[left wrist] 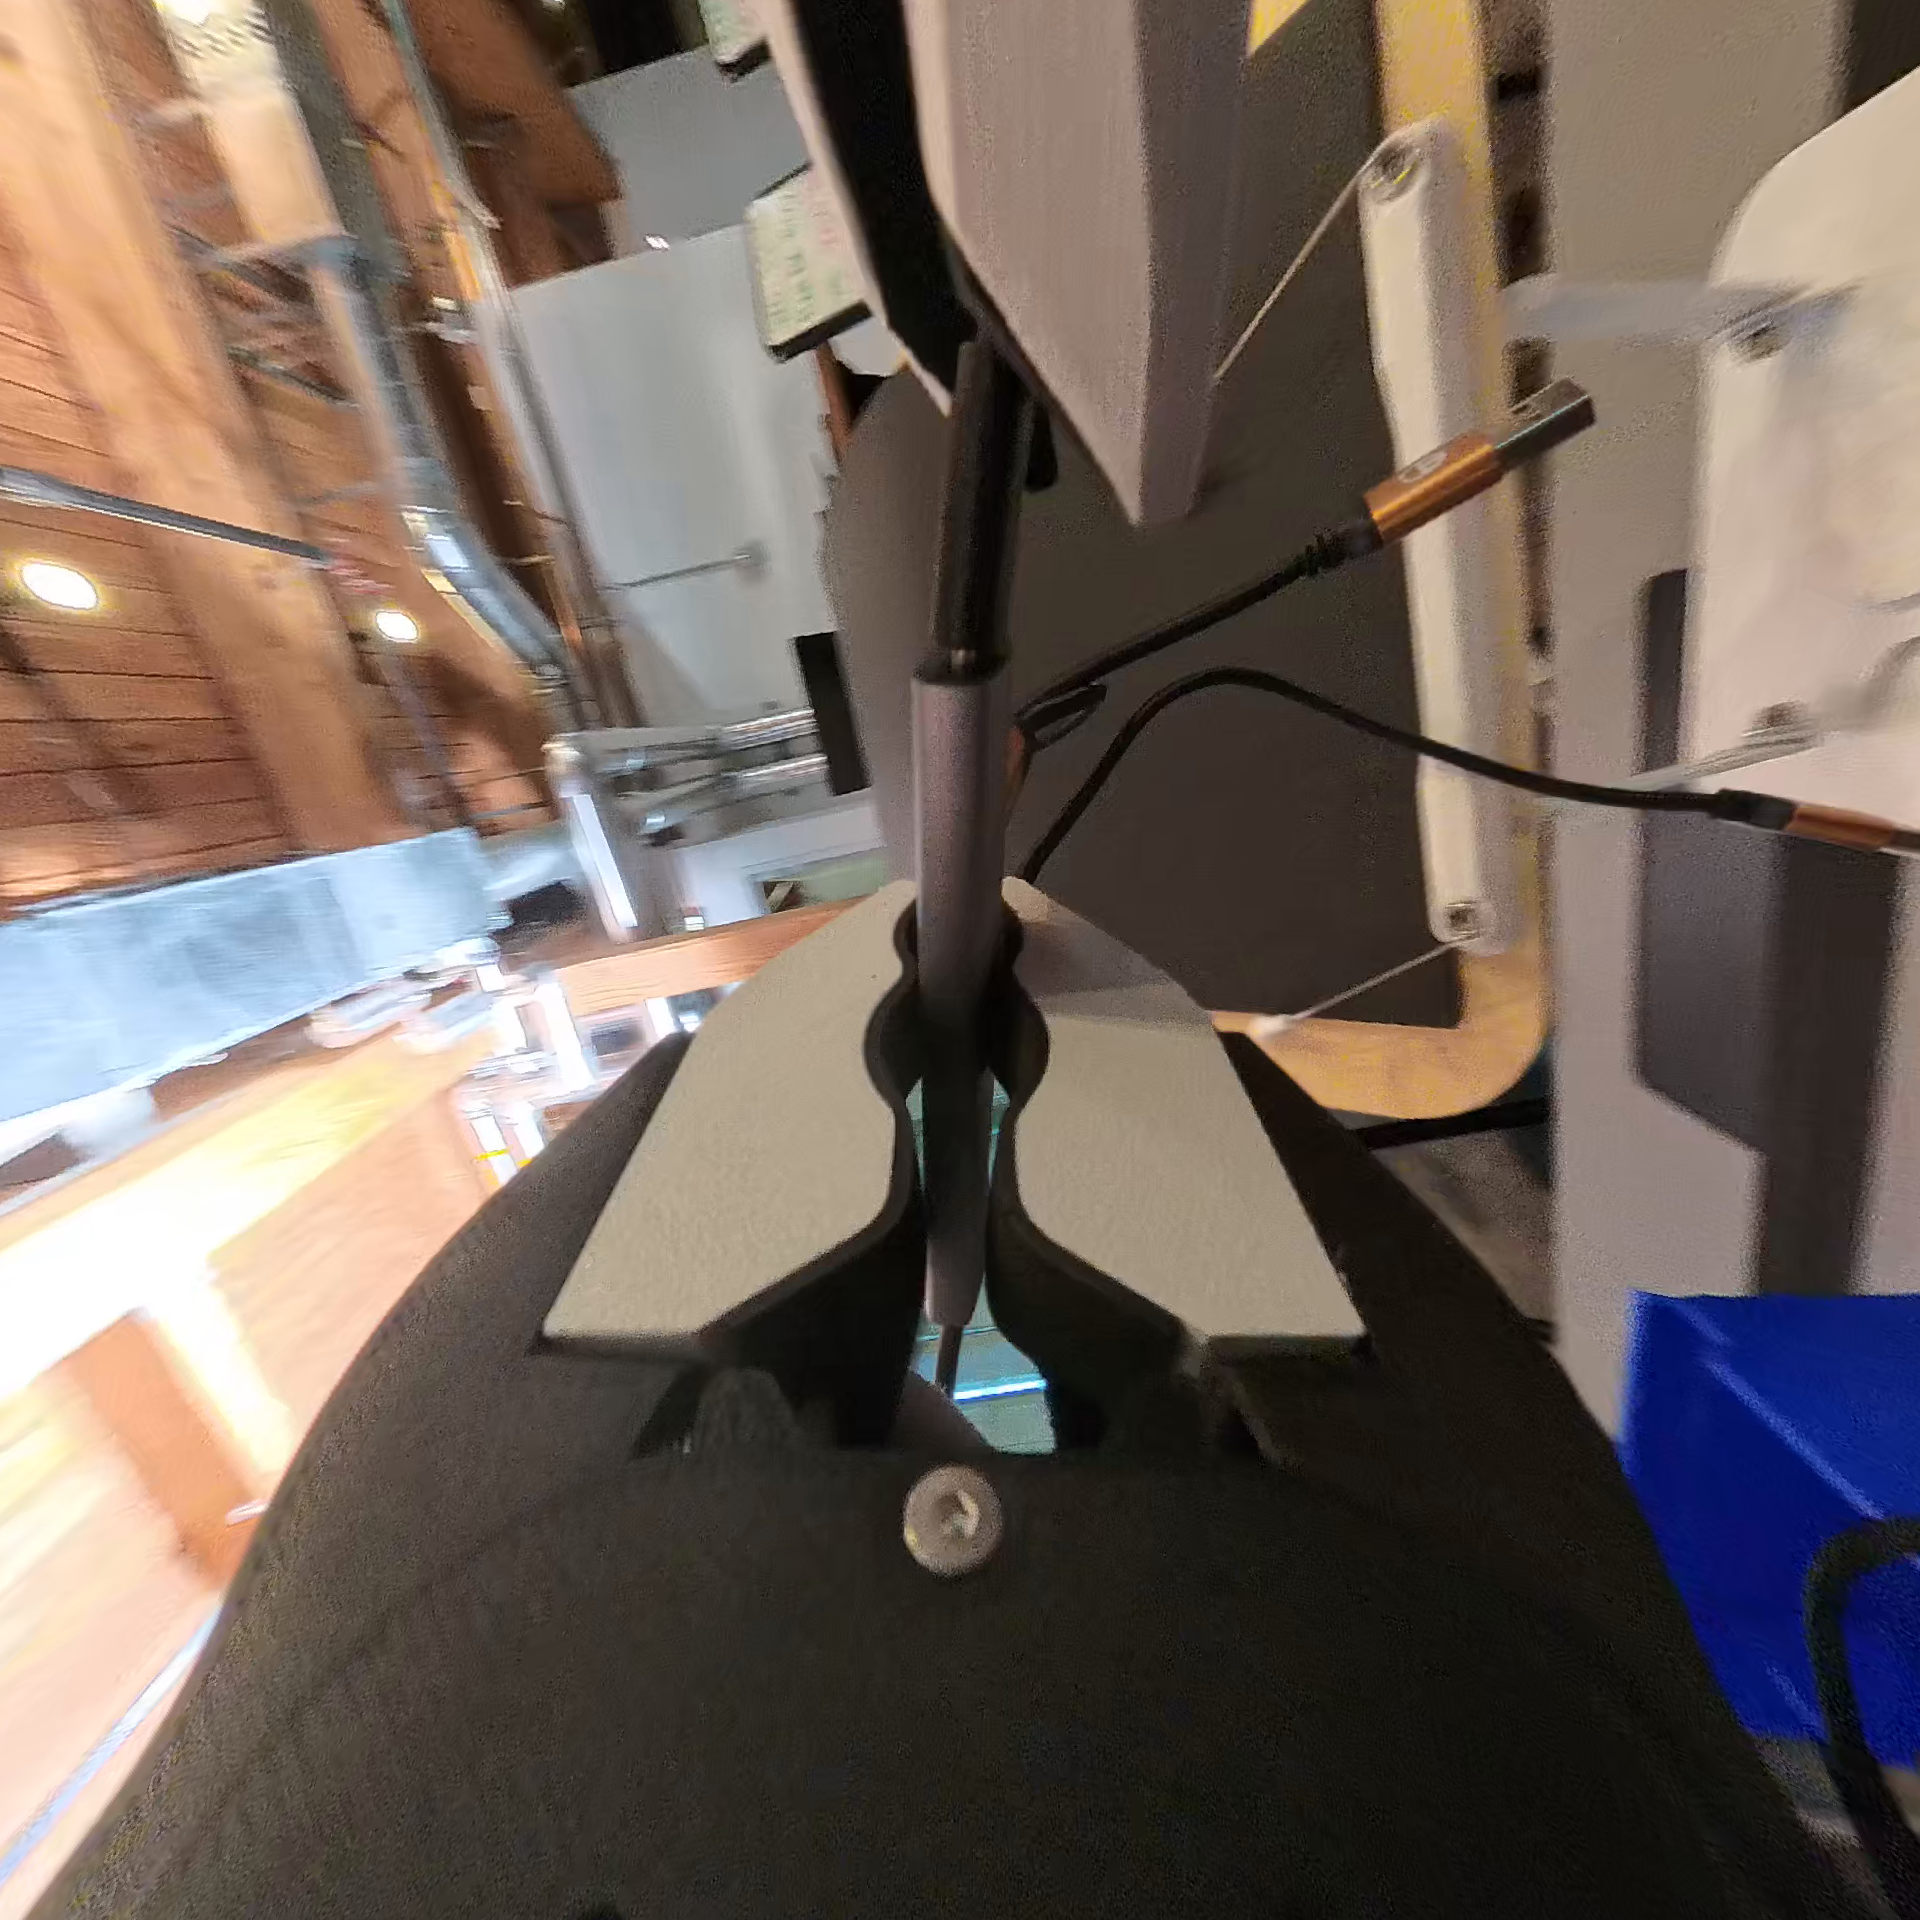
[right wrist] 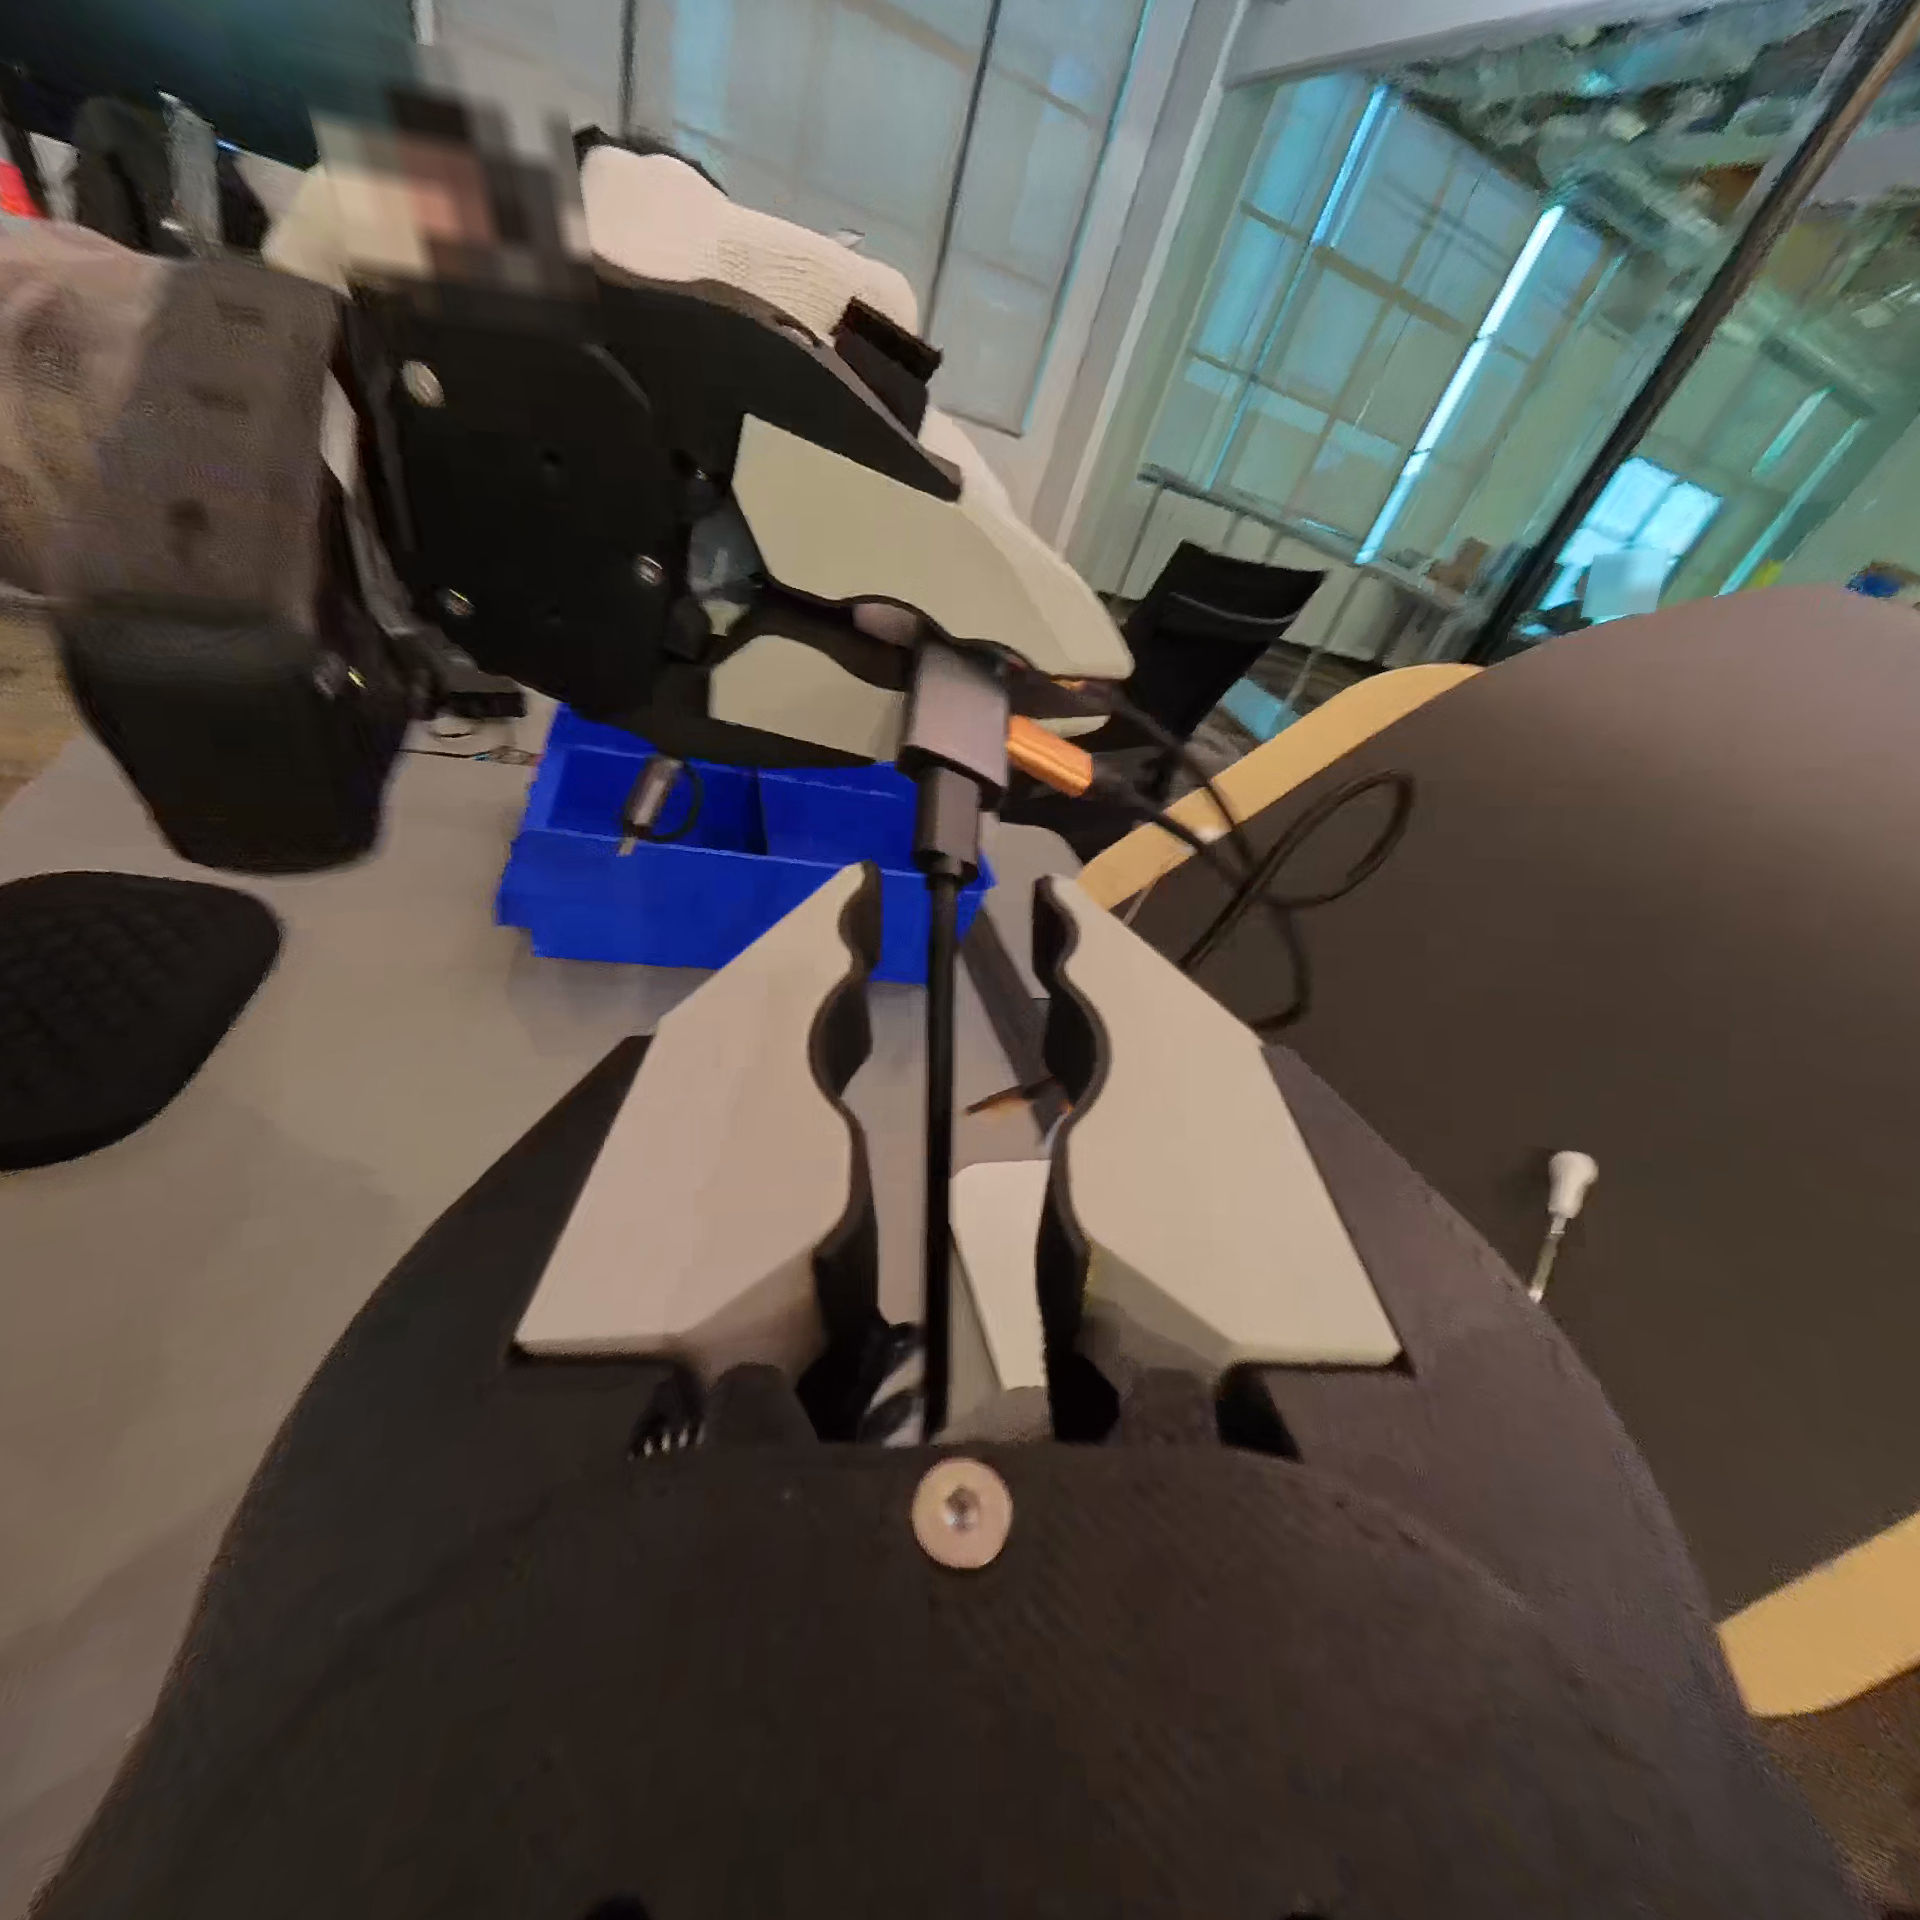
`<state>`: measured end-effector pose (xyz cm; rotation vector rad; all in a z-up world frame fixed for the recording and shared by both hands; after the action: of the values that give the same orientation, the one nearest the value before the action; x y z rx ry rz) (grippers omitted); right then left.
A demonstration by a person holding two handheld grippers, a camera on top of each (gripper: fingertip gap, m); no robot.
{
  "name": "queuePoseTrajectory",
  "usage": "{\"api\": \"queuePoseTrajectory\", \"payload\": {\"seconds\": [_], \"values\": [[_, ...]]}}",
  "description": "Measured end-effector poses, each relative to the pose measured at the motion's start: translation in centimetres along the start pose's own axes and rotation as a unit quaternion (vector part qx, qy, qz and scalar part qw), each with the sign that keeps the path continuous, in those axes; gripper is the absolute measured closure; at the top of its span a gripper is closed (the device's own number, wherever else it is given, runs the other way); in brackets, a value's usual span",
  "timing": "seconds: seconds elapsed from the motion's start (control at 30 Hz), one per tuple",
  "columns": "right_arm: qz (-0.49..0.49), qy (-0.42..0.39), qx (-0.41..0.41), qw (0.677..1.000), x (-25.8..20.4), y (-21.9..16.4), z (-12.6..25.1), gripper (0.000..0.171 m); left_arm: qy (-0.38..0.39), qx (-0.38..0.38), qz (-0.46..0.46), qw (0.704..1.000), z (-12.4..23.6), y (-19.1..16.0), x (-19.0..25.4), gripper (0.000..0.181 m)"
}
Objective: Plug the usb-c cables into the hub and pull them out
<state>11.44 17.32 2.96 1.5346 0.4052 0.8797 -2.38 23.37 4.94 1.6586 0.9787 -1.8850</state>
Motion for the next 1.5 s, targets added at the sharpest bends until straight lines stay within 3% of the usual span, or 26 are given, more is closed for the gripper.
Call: {"api": "queuePoseTrajectory", "payload": {"seconds": [0.13,0.23,0.5,0.63,0.73,0.9,1.07,1.3,1.5], "values": [[-0.012,0.021,-0.003,1.0,-0.3,0.3,0.2,0.14,0.072,-0.002,-0.046,0.996,0.1,0.8,0.9,0.173],[-0.002,0.018,0.003,1.0,-0.3,-0.1,-0.3,0.158,0.092,0.002,-0.037,0.995,0.2,1.1,1.1,0.174],[0.02,-0.003,0.043,0.999,-0.1,-0.1,-0.9,0.161,0.091,-0.007,0.03,0.995,-0.1,0.4,1.3,0.173],[0.032,-0.007,0.047,0.998,0.0,-0.1,-0.5,0.161,0.05,0.016,0.071,0.996,0.0,0.6,0.8,0.167],[0.049,-0.019,0.044,0.998,0.1,-0.2,-0.1,0.161,-0.017,0.048,0.101,0.994,0.6,0.5,0.0,0.149],[0.09,-0.023,0.038,0.995,-0.4,0.1,0.3,0.162,-0.226,0.101,0.154,0.957,2.0,-0.3,-2.1,0.127],[0.142,-0.022,0.011,0.99,-1.4,0.3,-0.2,0.161,-0.377,0.121,0.155,0.905,1.4,-0.9,-3.7,0.133],[0.169,0.004,0.012,0.986,-2.5,0.5,-0.6,0.162,-0.55,0.129,0.153,0.811,0.2,-0.7,-2.3,0.149],[0.184,0.012,-0.015,0.983,-2.8,0.2,-1.0,0.162,-0.614,0.1,0.132,0.772,-0.8,-0.4,-1.3,0.158]]}}
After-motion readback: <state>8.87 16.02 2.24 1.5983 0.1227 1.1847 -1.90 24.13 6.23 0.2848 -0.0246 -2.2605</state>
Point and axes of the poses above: each gripper's, where its closed fingertips meet, z back along the fingers, y out of its top, x = y × z across the jaws, the point moved 9 cm from there along z, back along the fingers, and after that the axes turned 1 degree about x, right-handed, at the moved point
